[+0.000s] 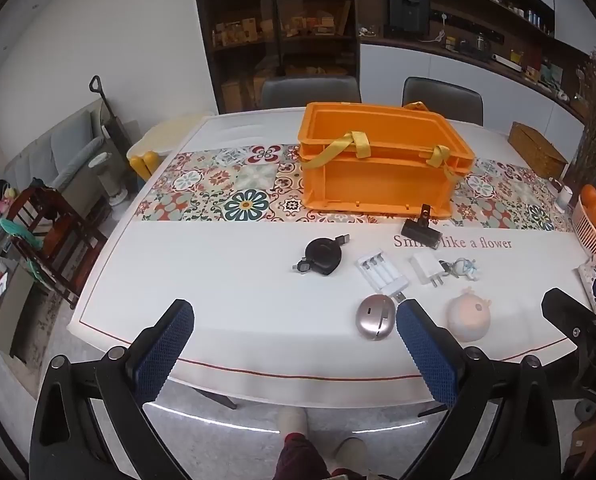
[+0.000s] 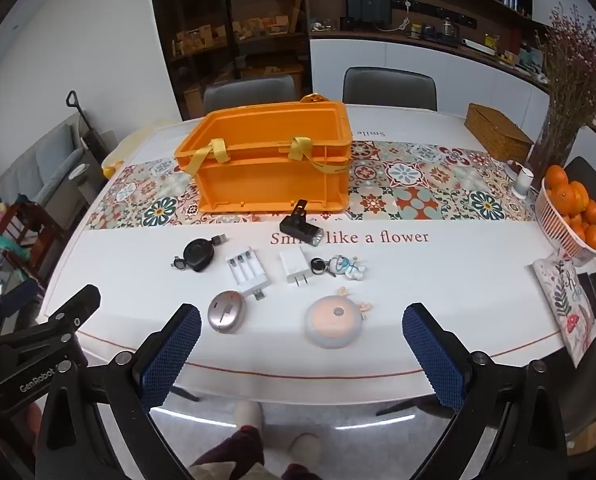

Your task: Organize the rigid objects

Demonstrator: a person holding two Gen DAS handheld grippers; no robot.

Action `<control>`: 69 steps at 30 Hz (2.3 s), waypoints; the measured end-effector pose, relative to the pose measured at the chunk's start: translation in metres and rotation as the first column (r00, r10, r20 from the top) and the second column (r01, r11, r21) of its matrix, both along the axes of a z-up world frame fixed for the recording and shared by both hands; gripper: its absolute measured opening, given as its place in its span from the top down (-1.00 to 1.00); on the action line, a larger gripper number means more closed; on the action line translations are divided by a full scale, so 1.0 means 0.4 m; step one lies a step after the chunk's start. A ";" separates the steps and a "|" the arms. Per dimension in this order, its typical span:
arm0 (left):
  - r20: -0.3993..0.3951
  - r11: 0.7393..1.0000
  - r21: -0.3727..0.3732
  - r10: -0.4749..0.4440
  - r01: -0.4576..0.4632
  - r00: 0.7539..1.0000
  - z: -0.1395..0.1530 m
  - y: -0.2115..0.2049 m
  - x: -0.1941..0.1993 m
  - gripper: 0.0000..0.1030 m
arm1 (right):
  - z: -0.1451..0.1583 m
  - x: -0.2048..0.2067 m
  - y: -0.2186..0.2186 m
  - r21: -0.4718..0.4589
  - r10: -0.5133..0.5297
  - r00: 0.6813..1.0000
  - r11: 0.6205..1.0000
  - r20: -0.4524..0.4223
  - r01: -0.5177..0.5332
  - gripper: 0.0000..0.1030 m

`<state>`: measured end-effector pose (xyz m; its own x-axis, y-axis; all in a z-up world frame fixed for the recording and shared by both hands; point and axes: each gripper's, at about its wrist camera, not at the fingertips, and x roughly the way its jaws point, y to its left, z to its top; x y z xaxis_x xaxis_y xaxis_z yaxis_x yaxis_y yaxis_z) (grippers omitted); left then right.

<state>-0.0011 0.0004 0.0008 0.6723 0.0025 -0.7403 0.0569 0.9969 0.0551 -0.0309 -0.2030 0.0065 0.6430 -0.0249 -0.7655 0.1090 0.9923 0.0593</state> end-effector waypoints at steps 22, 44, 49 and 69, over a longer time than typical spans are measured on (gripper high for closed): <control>0.000 0.999 -0.020 -0.035 0.035 0.999 0.013 -0.027 0.008 -1.00 | -0.009 0.009 -0.012 0.012 -0.003 1.000 1.000 -0.008 0.003 -0.97; -0.015 0.999 -0.018 -0.030 0.030 0.999 0.005 -0.034 0.007 -1.00 | -0.002 0.009 -0.029 0.026 -0.002 1.000 1.000 -0.015 0.002 -0.97; -0.017 0.999 -0.017 -0.031 0.031 0.999 0.003 -0.037 0.009 -1.00 | -0.004 0.011 -0.028 0.027 0.002 1.000 1.000 -0.015 -0.001 -0.97; -0.022 0.999 -0.016 -0.036 0.036 0.999 -0.001 -0.046 0.010 -1.00 | -0.011 0.013 -0.030 0.027 0.002 1.000 1.000 -0.023 -0.002 -0.97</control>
